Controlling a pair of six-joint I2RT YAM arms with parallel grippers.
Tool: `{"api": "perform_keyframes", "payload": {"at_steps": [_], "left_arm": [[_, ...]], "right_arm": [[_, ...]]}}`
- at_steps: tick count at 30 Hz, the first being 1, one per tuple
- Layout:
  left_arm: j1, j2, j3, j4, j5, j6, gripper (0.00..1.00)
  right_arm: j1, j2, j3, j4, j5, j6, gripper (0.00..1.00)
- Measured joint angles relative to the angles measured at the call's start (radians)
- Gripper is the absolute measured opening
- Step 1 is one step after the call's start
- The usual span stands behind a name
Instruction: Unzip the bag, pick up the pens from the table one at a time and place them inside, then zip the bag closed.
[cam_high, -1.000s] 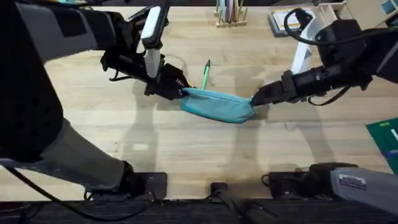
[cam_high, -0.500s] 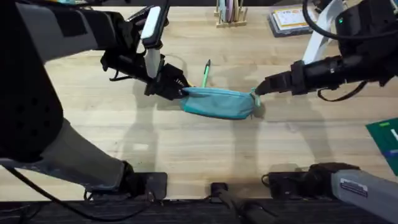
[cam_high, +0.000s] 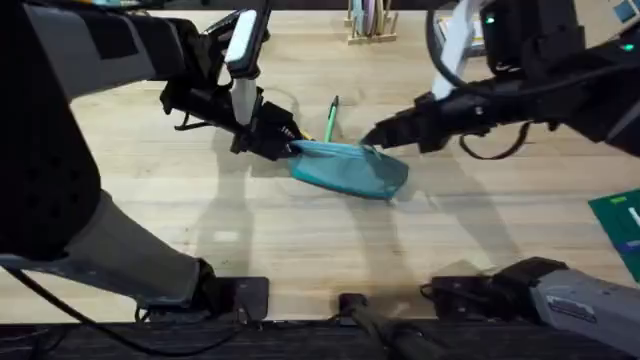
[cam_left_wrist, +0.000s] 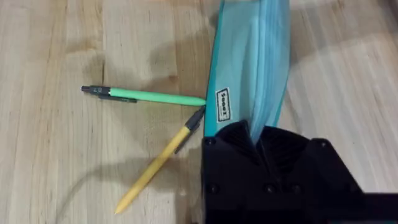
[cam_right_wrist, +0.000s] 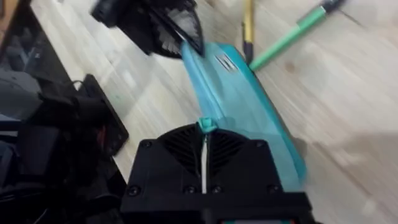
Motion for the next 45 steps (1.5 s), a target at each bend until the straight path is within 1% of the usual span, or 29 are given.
{"api": "perform_keyframes", "payload": {"at_steps": [7,11,18,21,28,35,36,37,39,40,42,43,45], "left_arm": [[0.001,0.000,0.000,-0.001,0.001,0.000,0.042],[0.001,0.000,0.000,0.000,0.002,0.000,0.042],[0.001,0.000,0.000,-0.001,0.002,0.000,0.042],[0.001,0.000,0.000,-0.001,0.002,0.000,0.042],[0.001,0.000,0.000,-0.001,0.002,0.000,0.042],[0.000,0.000,0.000,0.001,0.002,0.000,0.042],[0.000,0.000,0.000,0.002,0.002,0.000,0.042],[-0.001,0.000,0.000,0.002,0.002,0.000,0.042],[-0.001,0.000,0.000,0.002,0.002,0.000,0.042],[-0.001,0.000,0.000,0.003,0.002,0.000,0.042],[-0.001,0.000,0.000,0.004,0.002,0.000,0.042],[-0.001,0.000,0.000,0.004,0.002,0.000,0.042],[-0.001,0.000,0.000,0.009,0.002,0.000,0.042]], "right_arm": [[0.125,0.064,0.000,0.181,0.026,0.096,0.035],[0.185,0.135,0.001,0.335,0.041,0.161,0.034],[0.256,0.247,0.001,0.547,0.042,0.273,0.033],[0.274,0.273,0.002,0.589,0.047,0.302,0.033],[0.308,0.294,0.002,0.626,0.122,0.353,0.033],[0.300,0.290,0.004,0.615,0.140,0.362,0.033],[0.294,0.284,0.004,0.598,0.139,0.369,0.079],[0.287,0.275,0.004,0.584,0.140,0.370,0.179],[0.266,0.243,0.005,0.554,0.139,0.371,0.479],[0.256,0.226,0.005,0.541,0.140,0.371,0.603],[0.233,0.176,0.005,0.503,0.140,0.362,0.894],[0.221,0.148,0.007,0.477,0.142,0.348,0.973],[0.210,0.096,0.013,0.422,0.143,0.320,0.996]]}}
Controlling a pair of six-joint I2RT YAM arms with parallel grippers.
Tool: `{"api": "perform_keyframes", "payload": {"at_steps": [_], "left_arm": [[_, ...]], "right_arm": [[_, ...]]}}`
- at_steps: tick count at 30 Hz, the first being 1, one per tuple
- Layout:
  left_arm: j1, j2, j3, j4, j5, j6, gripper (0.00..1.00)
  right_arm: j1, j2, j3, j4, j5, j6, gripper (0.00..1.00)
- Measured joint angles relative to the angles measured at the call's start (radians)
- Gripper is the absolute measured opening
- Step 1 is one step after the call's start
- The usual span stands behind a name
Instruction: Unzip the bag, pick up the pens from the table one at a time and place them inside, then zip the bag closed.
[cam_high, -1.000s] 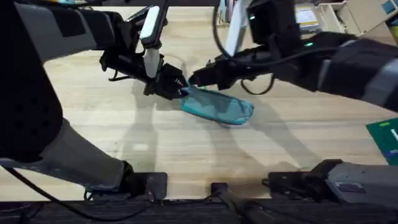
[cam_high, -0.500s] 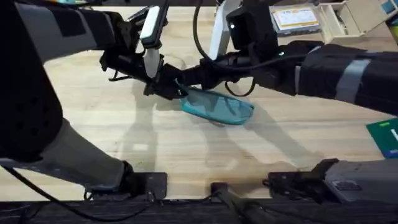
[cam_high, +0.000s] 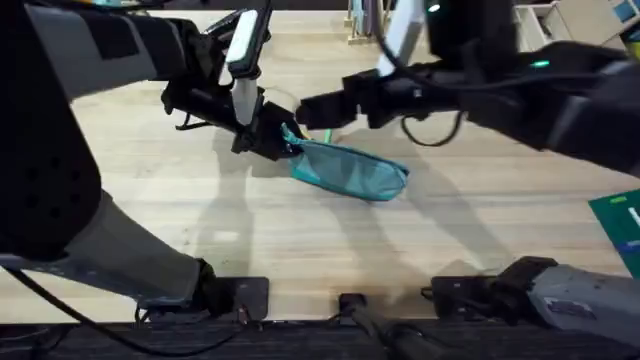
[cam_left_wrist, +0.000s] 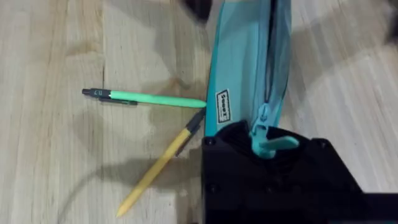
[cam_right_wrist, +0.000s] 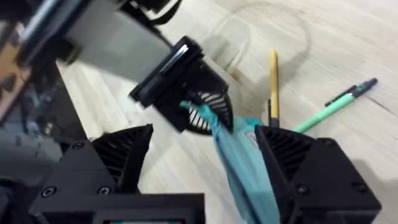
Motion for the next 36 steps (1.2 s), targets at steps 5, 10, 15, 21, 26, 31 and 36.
{"api": "perform_keyframes", "payload": {"at_steps": [5,10,15,21,26,31,36], "left_arm": [[-0.003,0.000,0.000,0.013,0.000,0.000,0.042],[-0.003,0.000,0.000,0.014,0.000,0.000,0.042],[-0.003,0.000,0.000,0.026,0.001,0.003,0.481],[-0.003,0.000,0.000,0.025,0.001,0.001,0.991],[-0.003,0.000,0.001,0.031,0.000,0.001,0.992],[-0.003,0.000,0.004,0.032,-0.001,0.001,0.994],[0.004,-0.061,0.009,-0.026,-0.038,0.001,0.993]], "right_arm": [[-0.001,-0.104,0.007,-0.142,0.006,-0.077,0.997],[-0.001,-0.179,0.008,-0.302,0.067,-0.139,0.997],[-0.001,-0.194,0.008,-0.327,0.091,-0.167,0.997],[-0.001,-0.194,0.008,-0.331,0.102,-0.181,0.998],[-0.001,-0.194,0.008,-0.370,0.108,-0.183,0.998],[-0.001,-0.194,0.010,-0.438,0.108,-0.183,0.998],[-0.001,-0.194,0.076,-0.547,0.109,-0.208,0.998]]}}
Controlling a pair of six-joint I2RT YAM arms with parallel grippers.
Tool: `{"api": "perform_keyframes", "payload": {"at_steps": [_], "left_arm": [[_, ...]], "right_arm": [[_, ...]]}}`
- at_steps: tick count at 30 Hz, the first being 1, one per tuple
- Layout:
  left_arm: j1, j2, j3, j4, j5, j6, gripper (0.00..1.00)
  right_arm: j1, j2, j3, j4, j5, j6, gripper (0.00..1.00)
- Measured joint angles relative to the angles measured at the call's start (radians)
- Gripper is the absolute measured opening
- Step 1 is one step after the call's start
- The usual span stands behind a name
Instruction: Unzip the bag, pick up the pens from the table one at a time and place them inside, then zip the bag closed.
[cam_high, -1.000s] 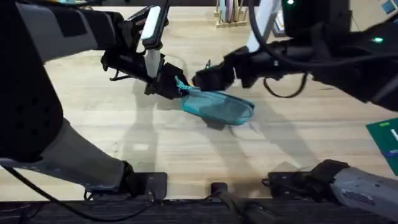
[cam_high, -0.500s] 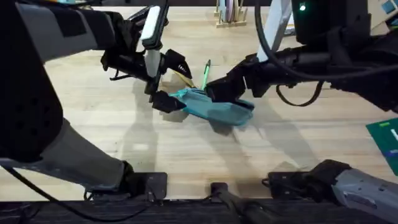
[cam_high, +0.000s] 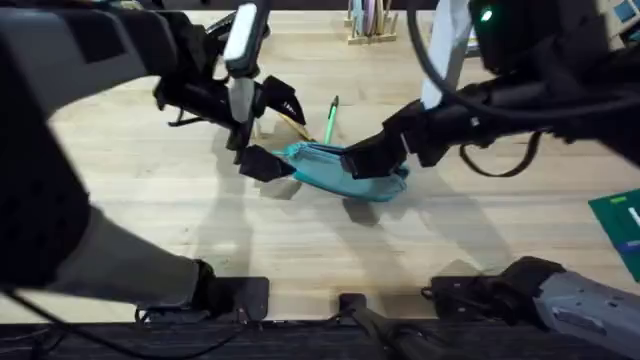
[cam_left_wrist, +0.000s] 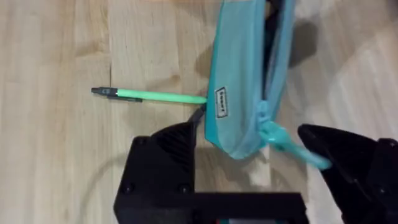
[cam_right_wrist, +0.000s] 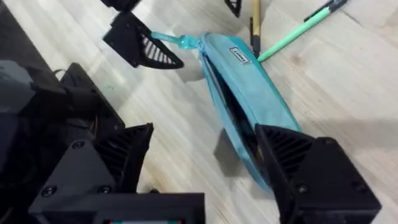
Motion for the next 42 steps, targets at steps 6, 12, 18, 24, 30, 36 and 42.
{"api": "perform_keyframes", "payload": {"at_steps": [6,12,18,24,30,36,42], "left_arm": [[0.061,-0.158,0.045,-0.128,-0.030,0.000,0.993],[0.147,-0.286,0.054,-0.202,-0.043,0.001,0.994],[0.202,-0.348,0.054,-0.250,-0.045,0.003,0.992],[0.210,-0.351,0.054,-0.263,-0.045,0.003,0.992],[0.210,-0.351,0.054,-0.264,-0.045,0.003,0.993],[0.210,-0.351,0.054,-0.264,-0.045,0.003,0.993],[0.210,-0.351,0.054,-0.264,-0.045,0.003,0.993]], "right_arm": [[0.000,0.000,0.109,-0.106,0.012,-0.067,0.997],[0.000,0.023,0.187,-0.213,0.037,-0.112,0.997],[0.000,0.110,0.265,-0.337,0.048,-0.187,0.998],[0.000,0.169,0.296,-0.331,0.053,-0.270,0.996],[0.000,0.172,0.298,-0.330,0.054,-0.341,0.684],[0.000,0.172,0.299,-0.330,0.055,-0.382,0.041],[0.000,0.172,0.299,-0.308,0.054,-0.399,0.031]]}}
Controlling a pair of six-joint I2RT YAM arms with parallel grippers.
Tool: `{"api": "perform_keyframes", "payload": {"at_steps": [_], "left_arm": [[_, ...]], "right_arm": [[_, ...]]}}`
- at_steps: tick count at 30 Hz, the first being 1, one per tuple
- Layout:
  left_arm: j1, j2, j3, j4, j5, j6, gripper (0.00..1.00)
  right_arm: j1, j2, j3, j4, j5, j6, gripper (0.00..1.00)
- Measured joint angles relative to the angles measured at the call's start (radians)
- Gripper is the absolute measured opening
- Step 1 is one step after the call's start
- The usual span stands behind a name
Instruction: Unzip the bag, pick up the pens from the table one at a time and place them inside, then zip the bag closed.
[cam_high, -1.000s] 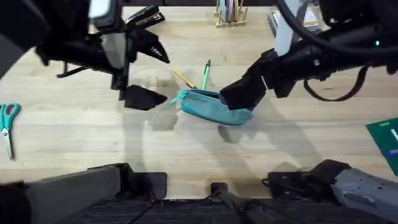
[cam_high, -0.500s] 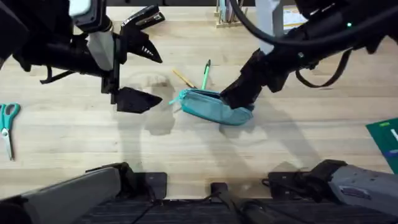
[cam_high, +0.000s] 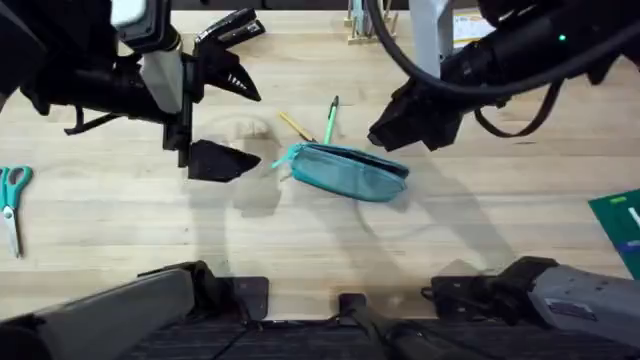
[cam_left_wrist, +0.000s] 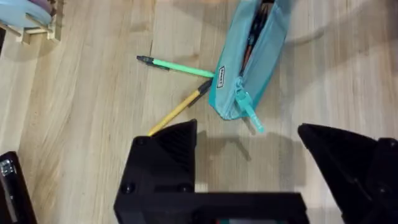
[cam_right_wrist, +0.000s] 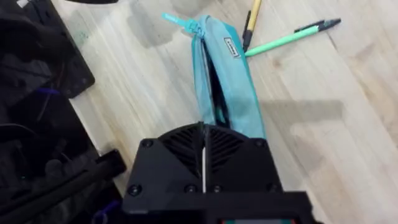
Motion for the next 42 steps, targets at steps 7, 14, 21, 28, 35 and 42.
{"api": "perform_keyframes", "payload": {"at_steps": [7,14,21,28,35,42], "left_arm": [[0.000,0.000,0.000,0.000,0.000,0.000,0.993],[0.000,0.000,0.000,0.000,0.000,0.000,0.993],[0.000,0.000,0.000,0.000,0.000,0.000,0.993],[0.000,0.000,0.000,0.000,0.000,0.000,0.993],[0.000,0.000,0.000,0.000,0.000,0.000,0.993],[0.000,0.000,0.000,0.000,0.000,0.000,0.992]], "right_arm": [[0.017,0.012,0.000,0.001,0.000,-0.167,0.031],[0.021,0.104,-0.003,0.001,0.000,-0.216,0.031],[0.021,0.205,-0.008,0.001,0.000,-0.230,0.031],[0.023,0.253,-0.008,0.003,0.000,-0.248,0.032],[0.023,0.297,-0.008,0.043,0.000,-0.263,0.032],[0.023,0.373,-0.008,0.077,0.000,-0.268,0.032]]}}
